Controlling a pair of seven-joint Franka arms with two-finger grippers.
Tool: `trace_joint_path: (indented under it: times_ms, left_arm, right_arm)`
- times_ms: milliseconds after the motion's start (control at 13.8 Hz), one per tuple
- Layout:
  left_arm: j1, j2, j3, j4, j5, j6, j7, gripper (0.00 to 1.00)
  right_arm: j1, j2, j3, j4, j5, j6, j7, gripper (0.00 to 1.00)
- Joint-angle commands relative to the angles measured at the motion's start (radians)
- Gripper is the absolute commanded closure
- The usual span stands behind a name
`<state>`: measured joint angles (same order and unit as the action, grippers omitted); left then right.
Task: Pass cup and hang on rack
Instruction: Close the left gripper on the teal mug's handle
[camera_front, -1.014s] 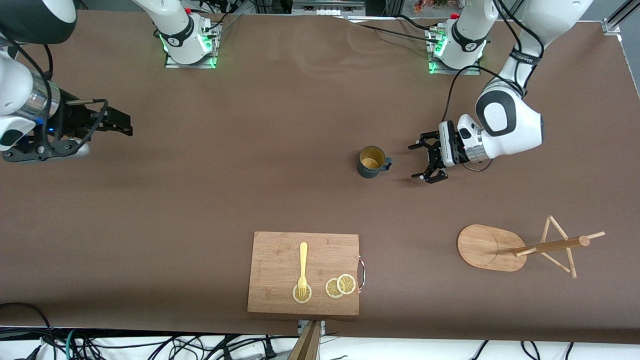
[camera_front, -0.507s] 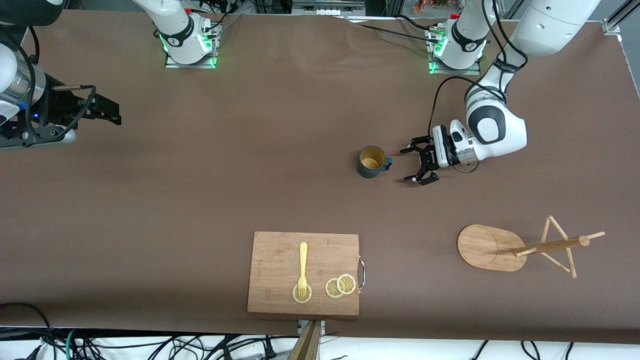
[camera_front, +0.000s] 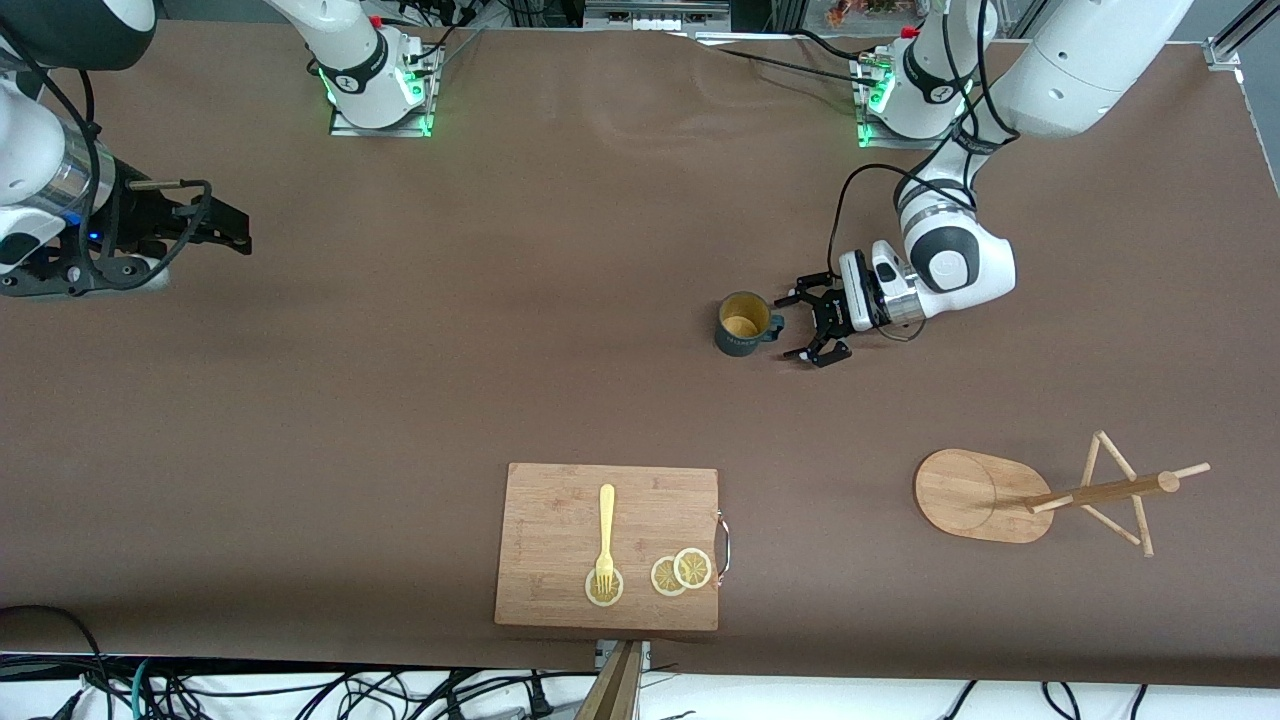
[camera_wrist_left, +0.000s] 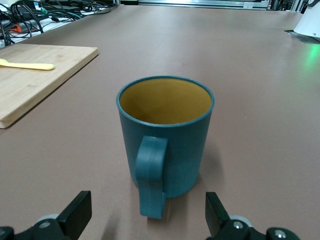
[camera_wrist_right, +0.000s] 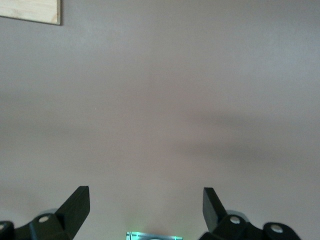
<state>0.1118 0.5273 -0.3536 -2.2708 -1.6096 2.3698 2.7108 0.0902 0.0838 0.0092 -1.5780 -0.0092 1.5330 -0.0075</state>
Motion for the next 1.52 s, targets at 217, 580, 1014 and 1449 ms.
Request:
trace_joint_path:
  times_ms: [217, 580, 1014, 1449]
  left_arm:
    - [-0.018, 0.002, 0.001, 0.011, -0.050, 0.011, 0.047, 0.37]
    - [-0.017, 0.002, 0.004, 0.010, -0.067, 0.011, 0.026, 1.00]
    - [-0.007, -0.073, 0.007, 0.001, -0.053, -0.001, -0.262, 1.00]
    - [0.054, -0.252, 0.008, -0.026, 0.213, -0.116, -0.768, 1.00]
  right_arm:
    - [-0.017, 0.001, 0.011, 0.016, 0.005, 0.047, 0.038, 0.00]
    - [-0.013, -0.001, 0.017, 0.012, 0.006, 0.104, 0.038, 0.00]
    - [-0.013, -0.003, 0.018, 0.006, 0.006, 0.108, 0.038, 0.00]
    - [-0.013, -0.003, 0.018, 0.006, 0.006, 0.107, 0.038, 0.00]
